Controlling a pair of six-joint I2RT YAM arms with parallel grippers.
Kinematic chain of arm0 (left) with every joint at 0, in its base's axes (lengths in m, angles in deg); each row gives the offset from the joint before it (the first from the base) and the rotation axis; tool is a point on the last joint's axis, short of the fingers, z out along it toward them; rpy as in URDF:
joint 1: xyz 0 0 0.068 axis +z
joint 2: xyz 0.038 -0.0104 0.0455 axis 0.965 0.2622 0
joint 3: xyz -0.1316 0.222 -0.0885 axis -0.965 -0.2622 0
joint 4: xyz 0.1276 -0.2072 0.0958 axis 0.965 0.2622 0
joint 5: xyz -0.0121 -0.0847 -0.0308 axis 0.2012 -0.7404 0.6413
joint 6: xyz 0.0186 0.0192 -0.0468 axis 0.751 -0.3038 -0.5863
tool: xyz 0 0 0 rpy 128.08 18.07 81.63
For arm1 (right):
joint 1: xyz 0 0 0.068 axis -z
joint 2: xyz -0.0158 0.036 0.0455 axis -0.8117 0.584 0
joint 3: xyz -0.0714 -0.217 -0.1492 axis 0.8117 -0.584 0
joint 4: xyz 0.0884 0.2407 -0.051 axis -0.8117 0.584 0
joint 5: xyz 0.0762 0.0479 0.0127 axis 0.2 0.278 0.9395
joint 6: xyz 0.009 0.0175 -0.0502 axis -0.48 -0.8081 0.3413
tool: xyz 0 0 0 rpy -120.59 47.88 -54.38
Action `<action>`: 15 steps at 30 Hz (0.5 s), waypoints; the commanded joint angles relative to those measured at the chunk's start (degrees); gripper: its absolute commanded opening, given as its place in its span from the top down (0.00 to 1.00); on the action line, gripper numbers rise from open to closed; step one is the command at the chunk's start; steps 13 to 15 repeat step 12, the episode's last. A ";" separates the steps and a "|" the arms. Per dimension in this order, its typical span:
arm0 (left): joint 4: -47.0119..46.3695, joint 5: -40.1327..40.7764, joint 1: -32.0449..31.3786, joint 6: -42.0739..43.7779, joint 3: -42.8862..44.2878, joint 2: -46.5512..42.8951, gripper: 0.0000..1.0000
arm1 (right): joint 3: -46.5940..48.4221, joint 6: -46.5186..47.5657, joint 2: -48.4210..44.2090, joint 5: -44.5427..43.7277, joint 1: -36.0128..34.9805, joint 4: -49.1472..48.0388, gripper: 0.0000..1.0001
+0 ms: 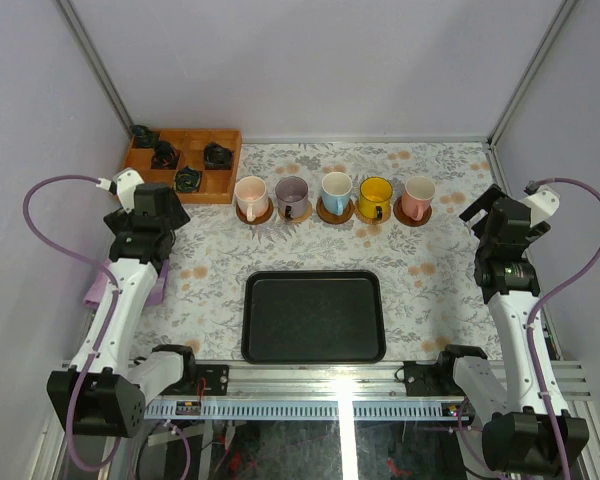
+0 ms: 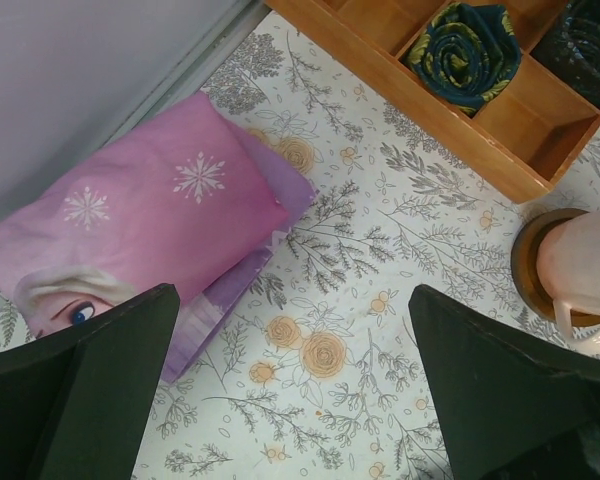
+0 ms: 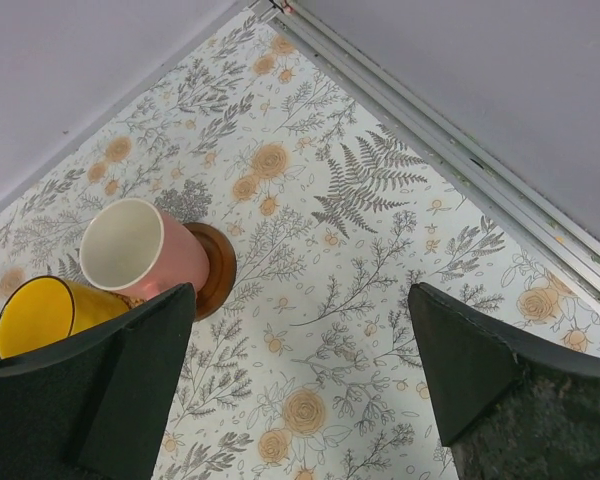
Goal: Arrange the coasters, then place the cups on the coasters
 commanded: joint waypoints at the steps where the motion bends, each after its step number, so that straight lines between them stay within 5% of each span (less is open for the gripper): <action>1: -1.79 3.14 0.14 -1.40 -2.04 -3.00 0.00 | -0.21 0.56 0.29 -2.12 0.12 -3.13 0.04; 15: -0.11 4.12 0.14 -5.37 -3.18 -2.81 0.00 | -0.43 0.41 1.15 -0.99 0.12 -3.30 0.03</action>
